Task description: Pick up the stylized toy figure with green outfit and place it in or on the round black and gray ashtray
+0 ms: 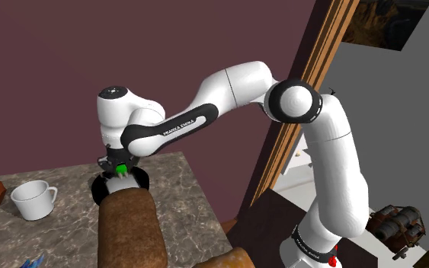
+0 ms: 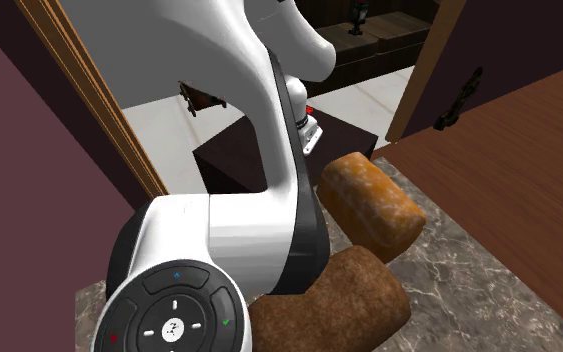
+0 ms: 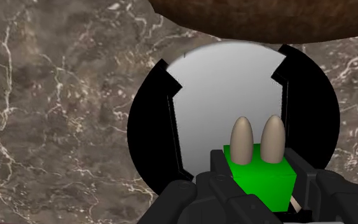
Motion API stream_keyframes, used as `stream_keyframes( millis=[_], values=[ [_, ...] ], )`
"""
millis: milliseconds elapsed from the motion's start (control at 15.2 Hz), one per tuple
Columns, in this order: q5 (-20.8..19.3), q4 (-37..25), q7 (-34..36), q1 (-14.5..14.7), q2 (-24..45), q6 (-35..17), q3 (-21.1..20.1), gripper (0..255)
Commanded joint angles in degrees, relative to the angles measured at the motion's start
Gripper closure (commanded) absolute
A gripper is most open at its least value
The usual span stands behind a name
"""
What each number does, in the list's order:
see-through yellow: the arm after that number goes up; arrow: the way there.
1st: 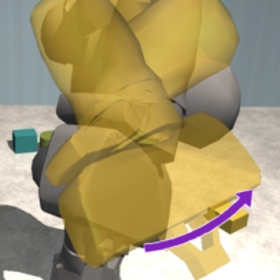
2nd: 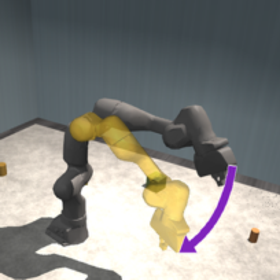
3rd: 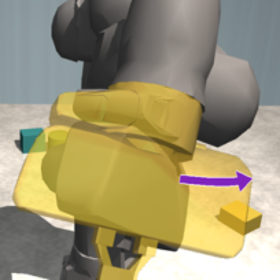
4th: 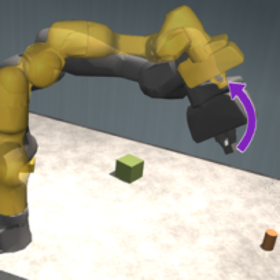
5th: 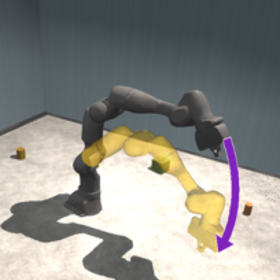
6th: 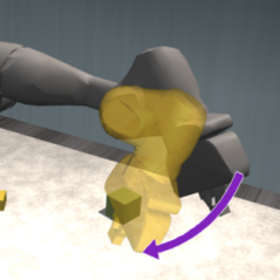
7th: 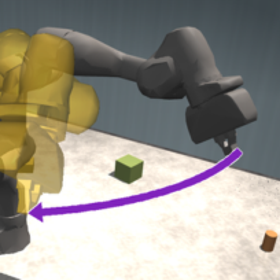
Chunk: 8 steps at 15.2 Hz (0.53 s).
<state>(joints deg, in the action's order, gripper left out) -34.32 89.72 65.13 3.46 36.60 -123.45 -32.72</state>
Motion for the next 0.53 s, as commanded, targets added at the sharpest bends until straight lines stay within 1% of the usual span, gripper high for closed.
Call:
stream_keyframes(
  millis=[0,462],
  values=[
    [-0.60,0.23,0.44,0.20,0.82,-1.00,0.42,255],
    [-2.66,1.01,2.13,1.02,3.67,-4.31,1.91,255]
  ],
)
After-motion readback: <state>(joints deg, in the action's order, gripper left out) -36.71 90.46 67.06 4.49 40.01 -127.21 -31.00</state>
